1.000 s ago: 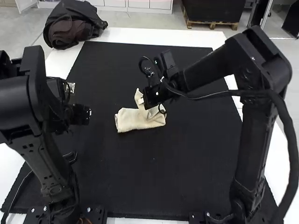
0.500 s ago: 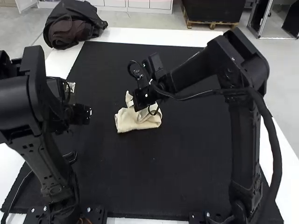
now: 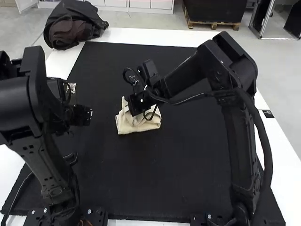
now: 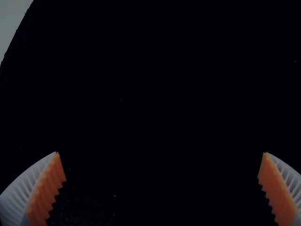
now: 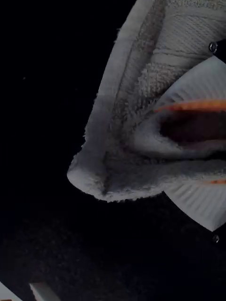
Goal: Fold the towel.
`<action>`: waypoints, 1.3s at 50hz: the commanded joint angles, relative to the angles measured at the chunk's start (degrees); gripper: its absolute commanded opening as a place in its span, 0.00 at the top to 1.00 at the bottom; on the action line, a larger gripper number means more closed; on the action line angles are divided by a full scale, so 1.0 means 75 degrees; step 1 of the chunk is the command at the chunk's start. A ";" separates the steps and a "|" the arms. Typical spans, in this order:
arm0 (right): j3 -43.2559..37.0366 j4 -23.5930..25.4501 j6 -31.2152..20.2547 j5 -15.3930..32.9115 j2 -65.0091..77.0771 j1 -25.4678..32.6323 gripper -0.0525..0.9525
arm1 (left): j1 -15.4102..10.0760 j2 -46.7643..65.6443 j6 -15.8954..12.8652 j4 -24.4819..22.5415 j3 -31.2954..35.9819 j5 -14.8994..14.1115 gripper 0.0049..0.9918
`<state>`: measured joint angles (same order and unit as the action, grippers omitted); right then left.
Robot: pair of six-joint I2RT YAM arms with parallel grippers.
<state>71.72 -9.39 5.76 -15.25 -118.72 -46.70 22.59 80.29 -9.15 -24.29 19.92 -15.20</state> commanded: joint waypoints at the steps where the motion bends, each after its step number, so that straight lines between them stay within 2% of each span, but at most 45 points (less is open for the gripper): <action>1: 0.0222 -0.0061 0.0170 -0.0170 0.0044 -0.0313 0.57 | -0.0035 -0.0112 0.0095 -0.0077 0.0121 -0.0141 0.03; 10: 0.0398 0.0021 0.0170 -0.0194 0.0032 -0.0371 0.45 | -0.0059 -0.0112 0.0141 -0.0077 0.0098 -0.0141 0.03; 18: 0.0538 0.0197 0.0088 -0.0194 0.0126 -0.0301 0.43 | -0.0059 -0.0112 0.0141 -0.0077 0.0051 -0.0153 0.03; 19: 0.0574 0.0256 0.0041 -0.0194 0.0161 -0.0289 0.44 | -0.0059 -0.0112 0.0141 -0.0077 0.0039 -0.0153 0.03; 22: 0.0597 0.0279 -0.0018 -0.0288 0.0337 -0.0172 0.62 | -0.0059 -0.0112 0.0141 -0.0089 0.0039 -0.0153 0.03; 25: 0.0585 0.0232 -0.0018 -0.0417 0.0536 0.0015 0.84 | -0.0059 -0.0112 0.0141 -0.0089 0.0039 -0.0153 0.03; 26: 0.0562 0.0220 -0.0041 -0.0405 0.0583 0.0097 0.94 | -0.0059 -0.0112 0.0130 -0.0089 0.0039 -0.0153 0.03; 27: 0.0550 0.0185 -0.0041 -0.0381 0.0630 0.0179 0.97 | -0.0059 -0.0112 0.0130 -0.0089 0.0039 -0.0165 0.03; 39: 0.0199 -0.0131 -0.0217 -0.0370 0.0770 0.1011 0.97 | -0.0059 -0.0112 0.0130 -0.0101 0.0039 -0.0165 0.03; 46: -0.0235 -0.0588 -0.0287 -0.0311 0.0641 0.1140 0.97 | -0.0059 -0.0112 0.0141 -0.0101 0.0027 -0.0188 0.03; 51: -0.0493 -0.0635 -0.0428 -0.0323 0.0442 0.1152 0.97 | -0.0059 -0.0112 0.0165 -0.0112 0.0027 -0.0200 0.03; 65: -0.1196 -0.1338 -0.0405 -0.0358 0.0044 0.1094 0.97 | -0.0059 -0.0123 0.0165 -0.0148 0.0027 -0.0223 0.03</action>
<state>63.70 -18.22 3.33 -17.39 -117.25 -37.87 22.48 80.29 -8.49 -24.97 19.92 -16.12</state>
